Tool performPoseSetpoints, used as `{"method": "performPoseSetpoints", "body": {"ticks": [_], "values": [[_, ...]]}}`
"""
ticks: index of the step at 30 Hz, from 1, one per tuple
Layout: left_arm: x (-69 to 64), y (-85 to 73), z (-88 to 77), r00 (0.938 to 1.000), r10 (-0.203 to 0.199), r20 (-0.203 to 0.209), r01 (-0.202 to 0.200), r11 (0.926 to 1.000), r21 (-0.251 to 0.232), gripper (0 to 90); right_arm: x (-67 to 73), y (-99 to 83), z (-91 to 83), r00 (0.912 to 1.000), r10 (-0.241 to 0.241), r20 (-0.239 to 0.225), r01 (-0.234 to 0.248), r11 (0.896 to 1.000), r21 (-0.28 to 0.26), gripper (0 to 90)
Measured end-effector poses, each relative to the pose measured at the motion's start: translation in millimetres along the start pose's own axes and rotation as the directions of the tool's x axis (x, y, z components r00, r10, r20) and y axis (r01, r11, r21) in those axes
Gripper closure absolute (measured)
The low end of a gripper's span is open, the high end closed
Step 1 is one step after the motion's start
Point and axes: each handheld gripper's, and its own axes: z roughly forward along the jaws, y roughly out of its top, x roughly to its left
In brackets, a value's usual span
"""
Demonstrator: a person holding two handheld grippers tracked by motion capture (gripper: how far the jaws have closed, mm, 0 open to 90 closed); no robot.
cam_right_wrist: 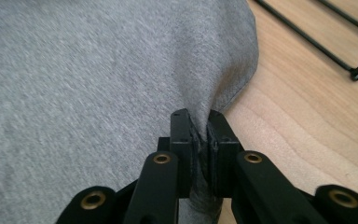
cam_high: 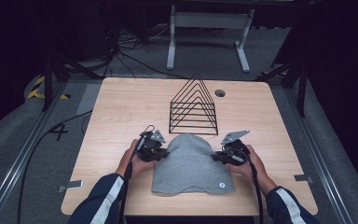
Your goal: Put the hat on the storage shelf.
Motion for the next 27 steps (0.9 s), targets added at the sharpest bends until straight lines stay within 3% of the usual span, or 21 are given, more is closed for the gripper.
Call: {"method": "performPoseSetpoints", "body": {"ticks": [10,11,18,23,27], "values": [[-6.5,9.7,-22.1,0.9989,0.043,-0.021,-0.045,0.9946,-0.093,84.6,4.4,3.9,-24.5,0.9989,-0.033,0.034,0.036,0.996,-0.081,83.7],[-9.9,14.6,-31.3,0.9973,0.064,-0.035,-0.068,0.9906,-0.119,84.7,6.8,6.3,-31.1,0.9970,-0.050,0.059,0.055,0.994,-0.096,83.7],[-13.4,29.6,-53.0,0.9904,0.127,-0.055,-0.134,0.9772,-0.164,85.0,11.2,17.1,-53.1,0.9939,-0.069,0.086,0.083,0.984,-0.160,84.0],[-11.0,42.1,-70.9,0.9883,0.137,-0.068,-0.148,0.9679,-0.203,85.1,11.8,30.3,-70.4,0.9922,-0.081,0.095,0.099,0.973,-0.207,84.0],[-7.3,58.0,-90.5,0.9821,0.164,-0.093,-0.180,0.9591,-0.218,85.1,11.8,47.0,-86.5,0.9895,-0.104,0.101,0.126,0.962,-0.242,84.0]]}}
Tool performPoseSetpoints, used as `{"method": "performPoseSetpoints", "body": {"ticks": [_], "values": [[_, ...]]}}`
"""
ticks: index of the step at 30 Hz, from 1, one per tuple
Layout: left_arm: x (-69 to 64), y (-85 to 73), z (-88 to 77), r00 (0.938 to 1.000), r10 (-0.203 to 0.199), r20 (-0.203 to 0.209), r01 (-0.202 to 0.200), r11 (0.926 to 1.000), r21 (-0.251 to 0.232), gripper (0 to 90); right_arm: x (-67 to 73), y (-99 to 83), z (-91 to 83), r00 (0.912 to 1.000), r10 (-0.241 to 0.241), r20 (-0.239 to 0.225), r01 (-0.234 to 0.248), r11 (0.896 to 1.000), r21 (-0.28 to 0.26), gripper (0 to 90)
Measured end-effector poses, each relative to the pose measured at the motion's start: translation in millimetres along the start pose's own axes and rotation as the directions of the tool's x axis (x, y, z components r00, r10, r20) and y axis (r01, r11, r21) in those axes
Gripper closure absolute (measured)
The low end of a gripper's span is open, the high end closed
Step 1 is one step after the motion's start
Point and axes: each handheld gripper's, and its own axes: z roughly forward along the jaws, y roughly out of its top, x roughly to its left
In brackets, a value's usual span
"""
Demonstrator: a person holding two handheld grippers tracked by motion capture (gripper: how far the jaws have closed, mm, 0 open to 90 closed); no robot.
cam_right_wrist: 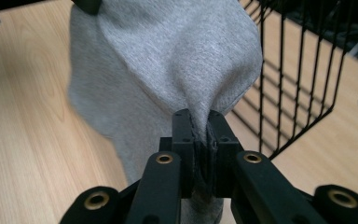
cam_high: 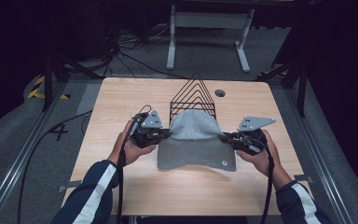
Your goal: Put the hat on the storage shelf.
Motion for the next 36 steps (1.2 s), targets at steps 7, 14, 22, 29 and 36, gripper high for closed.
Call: {"method": "performPoseSetpoints", "body": {"ticks": [7,14,22,29,36], "values": [[14.1,34.6,-23.1,0.9987,0.024,-0.045,-0.027,0.9971,-0.071,85.3,-14.8,36.1,-23.5,0.9993,-0.022,0.032,0.024,0.997,-0.069,84.0],[28.3,77.0,-44.1,0.9937,0.052,-0.100,-0.063,0.9915,-0.114,85.3,-34.3,68.2,-36.3,0.9963,-0.016,0.084,0.026,0.993,-0.116,84.0],[48.3,122.7,-65.3,0.9811,0.061,-0.183,-0.092,0.9820,-0.165,85.4,-57.7,115.5,-57.0,0.9833,-0.022,0.180,0.056,0.981,-0.185,84.0],[73.8,133.5,-67.7,0.9751,-0.001,-0.222,-0.041,0.9813,-0.188,85.4,-70.4,140.5,-53.1,0.9759,-0.015,0.218,0.063,0.974,-0.217,84.0],[88.6,137.9,-56.0,0.9705,-0.026,-0.240,-0.018,0.9840,-0.177,85.5,-82.3,147.8,-37.3,0.9704,0.000,0.241,0.052,0.977,-0.209,84.1]]}}
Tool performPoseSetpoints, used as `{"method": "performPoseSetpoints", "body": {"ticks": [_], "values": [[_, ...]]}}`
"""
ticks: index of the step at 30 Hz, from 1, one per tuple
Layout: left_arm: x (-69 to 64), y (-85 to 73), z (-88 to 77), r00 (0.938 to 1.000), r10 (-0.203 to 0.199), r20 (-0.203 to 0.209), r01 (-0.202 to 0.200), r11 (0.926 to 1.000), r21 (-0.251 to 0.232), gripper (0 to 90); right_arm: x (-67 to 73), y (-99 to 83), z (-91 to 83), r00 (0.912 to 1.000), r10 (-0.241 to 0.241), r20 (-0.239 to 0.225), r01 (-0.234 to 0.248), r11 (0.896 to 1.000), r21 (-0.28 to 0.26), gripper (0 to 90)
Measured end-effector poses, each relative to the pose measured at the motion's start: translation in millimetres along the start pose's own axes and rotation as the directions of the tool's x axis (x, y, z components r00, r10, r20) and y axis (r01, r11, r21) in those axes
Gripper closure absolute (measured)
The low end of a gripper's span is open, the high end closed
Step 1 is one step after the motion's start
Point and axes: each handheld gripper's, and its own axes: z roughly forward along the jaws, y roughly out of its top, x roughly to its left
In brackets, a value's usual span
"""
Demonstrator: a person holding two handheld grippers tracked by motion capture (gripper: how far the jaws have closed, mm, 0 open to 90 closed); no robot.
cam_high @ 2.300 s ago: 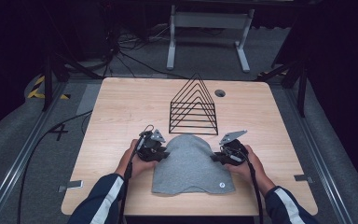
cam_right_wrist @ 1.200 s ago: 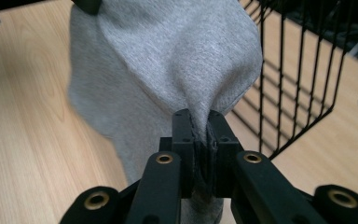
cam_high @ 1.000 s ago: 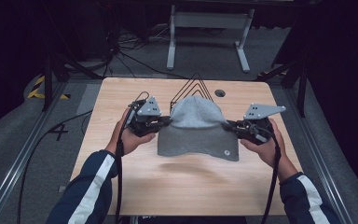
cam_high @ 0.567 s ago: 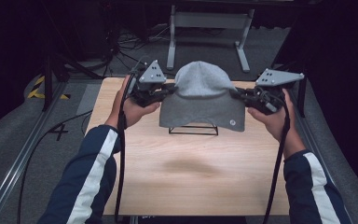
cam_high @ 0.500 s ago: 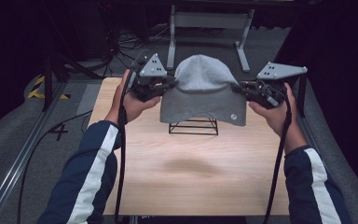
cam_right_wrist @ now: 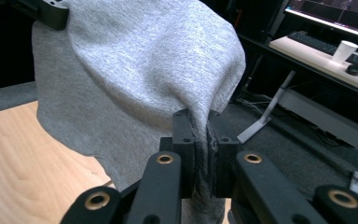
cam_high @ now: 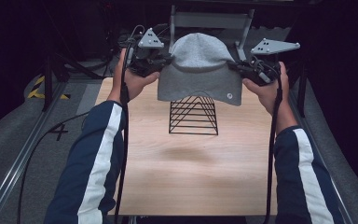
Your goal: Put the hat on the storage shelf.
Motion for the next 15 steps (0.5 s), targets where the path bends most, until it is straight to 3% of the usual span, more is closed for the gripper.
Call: {"method": "performPoseSetpoints", "body": {"ticks": [3,10,15], "values": [[2.2,-2.2,9.5,1.0000,-0.004,0.003,0.004,0.9998,0.022,85.5,-4.5,-2.8,5.8,1.0000,0.010,0.002,-0.010,1.000,0.008,84.1],[2.9,-2.8,24.3,0.9996,-0.020,0.018,0.020,0.9996,0.020,85.5,-18.1,-11.4,12.3,0.9987,0.045,0.023,-0.045,0.999,0.000,84.1],[5.2,-5.2,32.4,0.9998,-0.022,0.002,0.022,0.9993,0.031,85.5,-21.2,-16.6,16.0,0.9978,0.064,0.020,-0.064,0.998,0.003,84.1]]}}
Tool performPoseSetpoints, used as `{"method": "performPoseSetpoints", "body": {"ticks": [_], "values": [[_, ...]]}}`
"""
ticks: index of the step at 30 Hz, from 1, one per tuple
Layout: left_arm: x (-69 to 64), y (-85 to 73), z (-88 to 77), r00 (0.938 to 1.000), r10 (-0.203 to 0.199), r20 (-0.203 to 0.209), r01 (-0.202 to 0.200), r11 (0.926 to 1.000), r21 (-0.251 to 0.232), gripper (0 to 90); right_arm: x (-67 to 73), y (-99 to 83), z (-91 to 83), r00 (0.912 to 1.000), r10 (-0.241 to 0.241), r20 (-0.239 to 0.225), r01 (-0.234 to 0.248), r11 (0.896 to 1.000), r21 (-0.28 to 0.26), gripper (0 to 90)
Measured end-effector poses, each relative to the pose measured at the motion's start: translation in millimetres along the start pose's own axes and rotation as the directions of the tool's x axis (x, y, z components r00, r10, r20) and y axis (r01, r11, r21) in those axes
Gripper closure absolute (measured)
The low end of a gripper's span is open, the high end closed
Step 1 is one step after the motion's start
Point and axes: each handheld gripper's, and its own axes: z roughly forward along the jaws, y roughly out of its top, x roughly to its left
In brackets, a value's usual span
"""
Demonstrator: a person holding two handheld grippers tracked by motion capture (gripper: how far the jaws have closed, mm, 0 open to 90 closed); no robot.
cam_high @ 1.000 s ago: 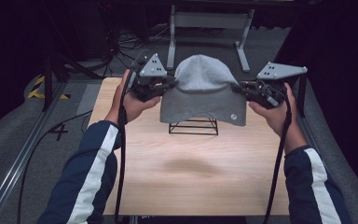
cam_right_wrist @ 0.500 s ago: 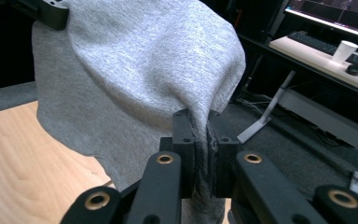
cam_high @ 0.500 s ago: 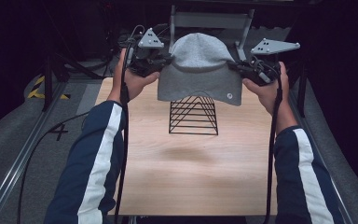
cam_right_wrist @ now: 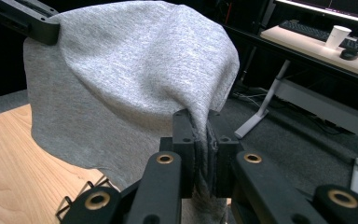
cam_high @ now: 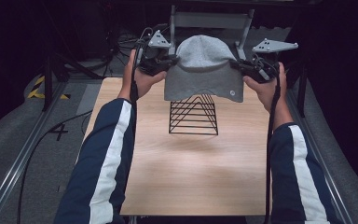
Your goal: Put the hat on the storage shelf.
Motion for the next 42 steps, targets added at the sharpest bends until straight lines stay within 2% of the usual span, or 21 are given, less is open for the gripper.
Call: {"method": "performPoseSetpoints", "body": {"ticks": [3,7,8,13,16,20,22,26,30,37,42], "values": [[2.9,-1.9,4.2,0.9998,-0.020,0.009,0.020,0.9998,-0.003,85.5,-0.9,-2.9,3.4,0.9999,0.008,-0.012,-0.008,1.000,0.000,84.1],[1.2,-4.0,5.3,0.9994,-0.021,0.026,0.022,0.9997,-0.013,85.5,0.5,-7.1,6.2,0.9996,0.005,-0.027,-0.005,1.000,-0.002,84.1],[0.1,-4.9,4.2,0.9995,-0.011,0.030,0.011,0.9998,-0.015,85.5,1.1,-8.1,6.1,0.9995,0.004,-0.031,-0.004,1.000,-0.003,84.1],[-2.4,-7.4,-6.9,0.9986,-0.014,0.051,0.016,0.9984,-0.054,85.5,4.0,-16.1,1.5,0.9980,-0.002,-0.062,0.002,1.000,-0.013,84.1],[-6.1,-8.9,-15.2,0.9980,0.001,0.063,0.003,0.9976,-0.069,85.5,8.0,-18.0,-3.6,0.9969,-0.016,-0.077,0.015,1.000,-0.014,84.0],[-11.0,-14.2,-23.5,0.9964,0.009,0.084,-0.002,0.9962,-0.087,85.5,14.9,-19.4,-13.8,0.9945,-0.035,-0.099,0.031,0.999,-0.035,84.0],[-13.5,-18.8,-29.3,0.9951,0.003,0.099,0.008,0.9943,-0.107,85.5,16.8,-19.8,-16.8,0.9937,-0.042,-0.104,0.037,0.998,-0.044,84.1],[-18.2,-27.0,-34.3,0.9938,0.014,0.110,-0.001,0.9929,-0.119,85.5,23.5,-22.0,-19.8,0.9908,-0.060,-0.122,0.055,0.998,-0.044,84.0],[-21.4,-36.0,-33.3,0.9929,0.022,0.117,-0.009,0.9943,-0.107,85.5,29.3,-26.8,-17.0,0.9890,-0.082,-0.124,0.079,0.997,-0.027,84.0],[-24.4,-51.4,-22.8,0.9922,0.023,0.122,-0.014,0.9971,-0.074,85.3,31.6,-36.6,-10.0,0.9883,-0.082,-0.129,0.082,0.997,-0.005,84.0],[-28.3,-65.7,-11.5,0.9901,0.005,0.140,0.002,0.9987,-0.051,85.2,32.8,-50.9,-2.2,0.9875,-0.074,-0.139,0.079,0.996,0.030,83.9]]}}
